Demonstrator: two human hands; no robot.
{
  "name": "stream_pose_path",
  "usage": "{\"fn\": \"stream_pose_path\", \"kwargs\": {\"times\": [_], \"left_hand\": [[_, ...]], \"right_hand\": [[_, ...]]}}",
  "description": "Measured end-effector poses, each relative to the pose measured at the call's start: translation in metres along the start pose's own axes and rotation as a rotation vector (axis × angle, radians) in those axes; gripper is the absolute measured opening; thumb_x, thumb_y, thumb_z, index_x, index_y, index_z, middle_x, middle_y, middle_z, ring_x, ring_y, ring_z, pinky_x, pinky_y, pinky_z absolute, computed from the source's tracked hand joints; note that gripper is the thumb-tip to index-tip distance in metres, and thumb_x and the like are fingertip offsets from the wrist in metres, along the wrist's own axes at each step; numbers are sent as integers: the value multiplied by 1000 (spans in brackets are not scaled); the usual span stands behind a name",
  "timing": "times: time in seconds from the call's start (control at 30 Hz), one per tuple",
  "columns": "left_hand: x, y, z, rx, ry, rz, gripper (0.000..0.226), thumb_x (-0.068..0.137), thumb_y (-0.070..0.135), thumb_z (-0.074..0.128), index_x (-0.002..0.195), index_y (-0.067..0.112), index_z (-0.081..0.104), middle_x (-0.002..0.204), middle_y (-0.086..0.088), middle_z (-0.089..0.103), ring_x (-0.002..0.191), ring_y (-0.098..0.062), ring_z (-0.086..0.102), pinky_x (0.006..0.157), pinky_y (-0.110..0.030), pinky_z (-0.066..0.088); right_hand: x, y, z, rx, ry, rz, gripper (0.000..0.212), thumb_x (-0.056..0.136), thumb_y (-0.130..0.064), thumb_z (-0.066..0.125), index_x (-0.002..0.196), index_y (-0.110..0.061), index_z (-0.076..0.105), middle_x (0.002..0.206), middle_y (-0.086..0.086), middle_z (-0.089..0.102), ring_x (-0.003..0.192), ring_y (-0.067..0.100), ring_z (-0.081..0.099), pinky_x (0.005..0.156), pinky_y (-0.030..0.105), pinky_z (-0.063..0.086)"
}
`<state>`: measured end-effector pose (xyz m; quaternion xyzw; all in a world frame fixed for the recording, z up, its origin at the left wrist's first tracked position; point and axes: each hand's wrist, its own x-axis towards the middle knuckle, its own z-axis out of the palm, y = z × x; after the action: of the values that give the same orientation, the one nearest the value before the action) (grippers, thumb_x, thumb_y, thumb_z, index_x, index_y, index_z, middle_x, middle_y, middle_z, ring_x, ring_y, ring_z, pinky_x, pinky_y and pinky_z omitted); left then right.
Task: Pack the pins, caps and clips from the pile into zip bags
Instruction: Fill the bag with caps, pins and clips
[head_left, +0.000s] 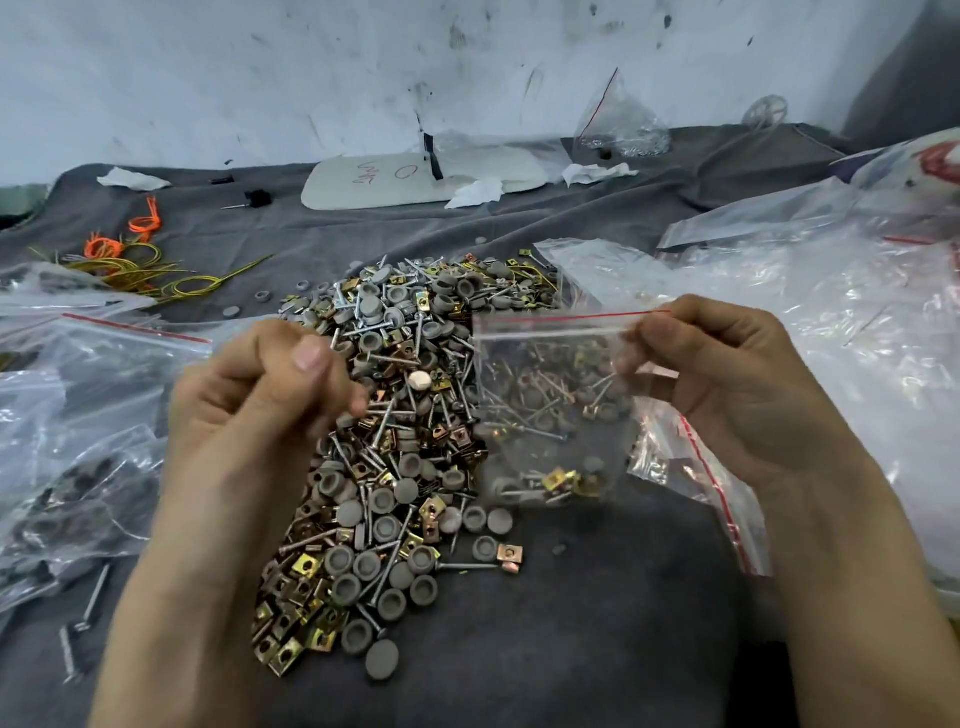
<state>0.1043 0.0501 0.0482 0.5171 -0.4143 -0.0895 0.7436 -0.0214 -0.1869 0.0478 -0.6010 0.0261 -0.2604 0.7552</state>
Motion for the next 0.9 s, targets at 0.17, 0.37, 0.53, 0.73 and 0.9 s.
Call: {"fn": "stream_pose_path", "kwargs": {"times": [0.17,0.37,0.53,0.73,0.9], "left_hand": [[2,-11,13,215,56,-157,32,76,50,73,101,32,65,98,11,74,101,-10,67,90,-26,51],[-2,-28,47,272,-219,-456,63,65,32,80,124,27,57,125,11,66,118,2,60,102,-15,45],[-4,-35,53,347,-365,-584,35,72,16,82,104,9,68,105,3,72,95,-10,67,89,-27,54],[-5,-33,56,-2,-350,-662,36,73,8,70,103,5,50,100,-31,69,87,-27,73,79,-35,62],[-2,-31,56,-51,-164,-522,45,77,18,67,121,18,56,92,-13,76,76,-22,74,67,-29,61]], "right_hand": [[1,4,12,-43,33,4,14,60,-30,72,61,-17,74,59,1,65,57,11,62,55,23,53],[3,2,13,270,53,57,10,72,-23,68,70,-13,68,62,-1,63,61,13,66,58,29,57],[7,2,25,734,260,210,15,76,-15,65,65,-6,69,62,2,65,56,11,67,56,27,57],[9,9,25,649,311,294,25,84,-27,63,87,-2,66,74,9,68,71,19,68,64,35,59],[4,10,17,77,-136,439,73,68,-66,64,117,-11,66,111,11,70,96,24,68,69,39,59]]}}
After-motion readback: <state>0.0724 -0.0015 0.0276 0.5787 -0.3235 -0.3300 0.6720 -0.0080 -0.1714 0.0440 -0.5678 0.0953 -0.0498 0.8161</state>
